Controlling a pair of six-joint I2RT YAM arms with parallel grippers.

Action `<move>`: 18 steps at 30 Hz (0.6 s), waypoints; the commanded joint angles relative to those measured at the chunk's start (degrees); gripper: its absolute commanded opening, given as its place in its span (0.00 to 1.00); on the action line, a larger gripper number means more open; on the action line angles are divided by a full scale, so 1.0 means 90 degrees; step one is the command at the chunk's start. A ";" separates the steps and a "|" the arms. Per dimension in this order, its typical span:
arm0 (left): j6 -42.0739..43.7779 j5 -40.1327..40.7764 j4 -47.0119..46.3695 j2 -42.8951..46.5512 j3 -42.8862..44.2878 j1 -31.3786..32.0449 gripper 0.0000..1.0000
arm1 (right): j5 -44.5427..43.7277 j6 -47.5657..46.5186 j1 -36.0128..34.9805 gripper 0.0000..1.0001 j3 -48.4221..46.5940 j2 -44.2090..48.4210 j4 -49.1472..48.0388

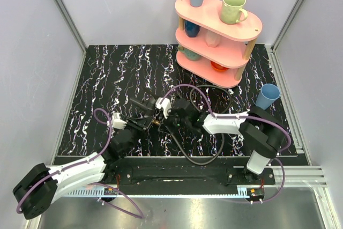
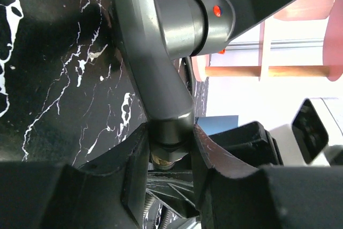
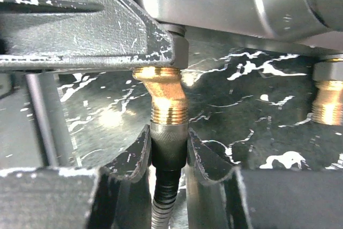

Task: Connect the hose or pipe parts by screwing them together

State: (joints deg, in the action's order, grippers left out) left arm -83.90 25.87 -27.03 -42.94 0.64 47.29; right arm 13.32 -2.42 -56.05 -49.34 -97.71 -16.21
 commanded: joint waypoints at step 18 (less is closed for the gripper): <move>0.0259 -0.0160 -0.0504 0.0346 -0.1000 0.0088 0.00 | 0.3123 0.1851 0.1033 0.45 -0.0475 -0.0795 -0.1629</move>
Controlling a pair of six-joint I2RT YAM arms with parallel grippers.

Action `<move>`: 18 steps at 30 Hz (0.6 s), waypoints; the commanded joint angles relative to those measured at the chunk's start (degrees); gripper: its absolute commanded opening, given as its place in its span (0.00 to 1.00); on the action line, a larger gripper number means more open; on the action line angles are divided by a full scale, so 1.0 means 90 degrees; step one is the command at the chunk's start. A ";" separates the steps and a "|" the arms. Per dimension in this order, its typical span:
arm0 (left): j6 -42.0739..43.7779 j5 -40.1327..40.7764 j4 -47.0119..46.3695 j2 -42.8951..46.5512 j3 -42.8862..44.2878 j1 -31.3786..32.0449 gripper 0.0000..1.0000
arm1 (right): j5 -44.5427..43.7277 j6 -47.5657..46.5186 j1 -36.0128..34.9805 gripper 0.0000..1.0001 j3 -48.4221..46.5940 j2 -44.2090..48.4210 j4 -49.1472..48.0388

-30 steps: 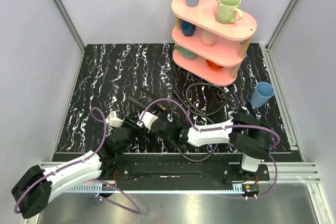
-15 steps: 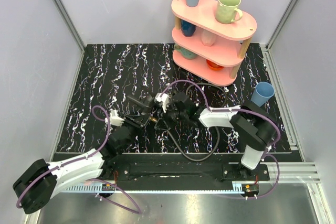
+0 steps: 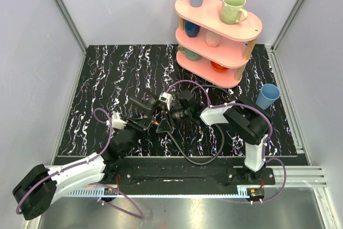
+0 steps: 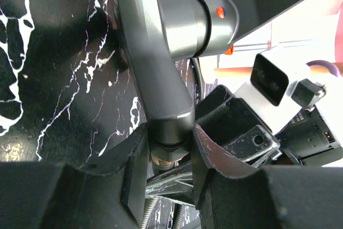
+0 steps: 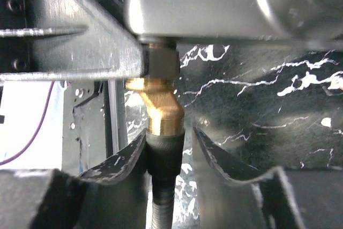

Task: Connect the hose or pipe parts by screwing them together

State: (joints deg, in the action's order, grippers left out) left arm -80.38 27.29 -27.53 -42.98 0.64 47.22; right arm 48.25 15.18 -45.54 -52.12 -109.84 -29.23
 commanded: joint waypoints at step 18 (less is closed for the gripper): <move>-0.0532 -0.0376 0.0744 0.1143 -0.0765 0.0085 0.00 | -0.6881 -0.2320 -0.2370 0.79 0.0058 0.2263 0.2418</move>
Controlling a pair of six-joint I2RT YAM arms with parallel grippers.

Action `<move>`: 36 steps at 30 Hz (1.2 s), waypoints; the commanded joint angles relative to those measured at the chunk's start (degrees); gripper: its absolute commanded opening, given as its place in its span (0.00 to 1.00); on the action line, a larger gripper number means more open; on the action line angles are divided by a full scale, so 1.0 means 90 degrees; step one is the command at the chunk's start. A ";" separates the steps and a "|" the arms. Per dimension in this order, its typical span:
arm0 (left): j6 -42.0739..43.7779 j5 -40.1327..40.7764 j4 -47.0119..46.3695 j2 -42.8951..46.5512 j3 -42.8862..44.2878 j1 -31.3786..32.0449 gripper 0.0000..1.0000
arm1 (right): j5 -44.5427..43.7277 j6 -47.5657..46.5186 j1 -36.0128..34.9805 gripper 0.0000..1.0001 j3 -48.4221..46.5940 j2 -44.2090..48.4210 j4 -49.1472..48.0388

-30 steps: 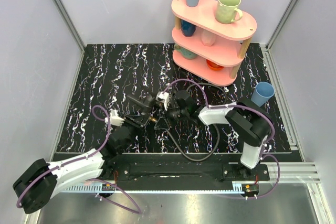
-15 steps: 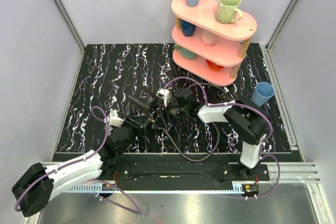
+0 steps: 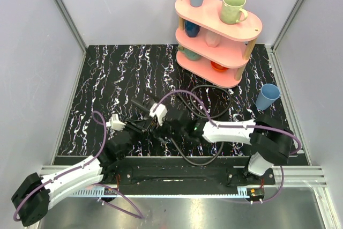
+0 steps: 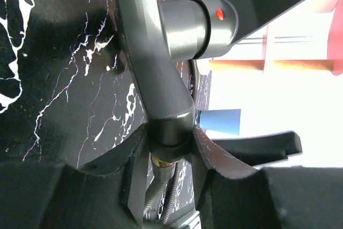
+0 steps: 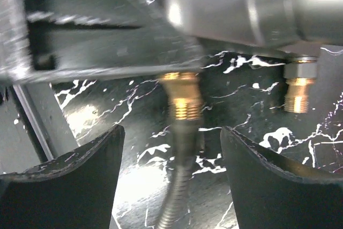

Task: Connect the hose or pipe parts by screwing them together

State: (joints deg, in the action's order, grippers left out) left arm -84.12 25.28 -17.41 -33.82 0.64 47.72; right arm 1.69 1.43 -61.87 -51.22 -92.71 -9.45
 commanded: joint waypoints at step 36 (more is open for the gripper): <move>0.0342 -0.0572 -0.1582 -0.0314 -0.0844 0.0020 0.00 | 0.2270 0.0358 0.0643 0.00 -0.0589 -0.1329 -0.0833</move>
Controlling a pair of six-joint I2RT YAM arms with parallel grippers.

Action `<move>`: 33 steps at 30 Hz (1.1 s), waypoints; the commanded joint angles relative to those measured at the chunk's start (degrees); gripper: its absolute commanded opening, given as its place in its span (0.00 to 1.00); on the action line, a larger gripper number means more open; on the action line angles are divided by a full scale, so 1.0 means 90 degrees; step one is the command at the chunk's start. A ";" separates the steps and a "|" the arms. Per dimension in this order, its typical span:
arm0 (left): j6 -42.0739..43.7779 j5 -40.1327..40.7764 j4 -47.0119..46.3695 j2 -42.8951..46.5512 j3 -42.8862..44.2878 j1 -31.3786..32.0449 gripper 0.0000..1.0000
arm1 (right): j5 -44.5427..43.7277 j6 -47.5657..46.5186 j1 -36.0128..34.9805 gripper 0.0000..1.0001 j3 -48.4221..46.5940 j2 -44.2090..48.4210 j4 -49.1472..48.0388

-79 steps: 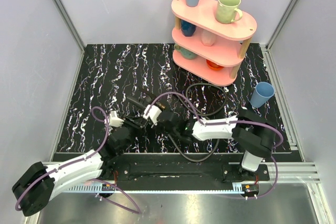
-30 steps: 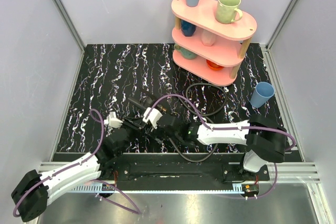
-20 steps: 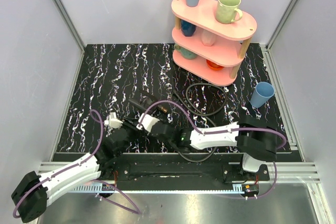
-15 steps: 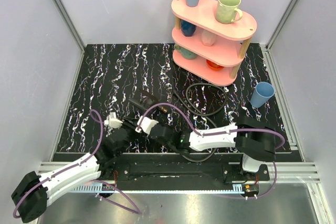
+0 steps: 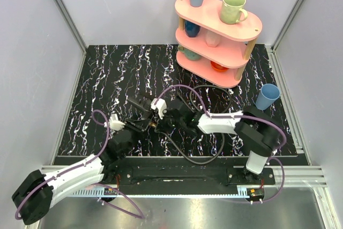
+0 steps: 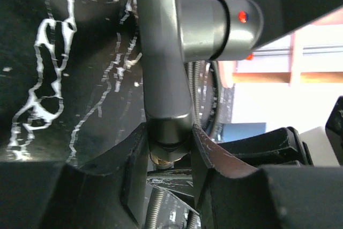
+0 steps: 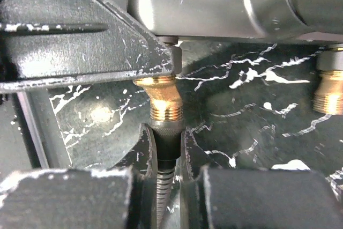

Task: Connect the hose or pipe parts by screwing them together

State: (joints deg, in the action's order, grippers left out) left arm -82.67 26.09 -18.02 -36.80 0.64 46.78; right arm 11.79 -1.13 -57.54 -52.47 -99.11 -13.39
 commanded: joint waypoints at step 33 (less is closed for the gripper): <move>0.0172 -0.0428 0.0049 0.0621 -0.0111 0.0134 0.00 | -0.5636 -0.0929 -0.2054 0.89 -0.0273 0.0077 0.0697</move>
State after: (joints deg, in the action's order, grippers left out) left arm -81.08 22.85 -14.13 -33.30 0.62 47.70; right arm -25.89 -5.93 -74.41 -51.57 -95.53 -6.07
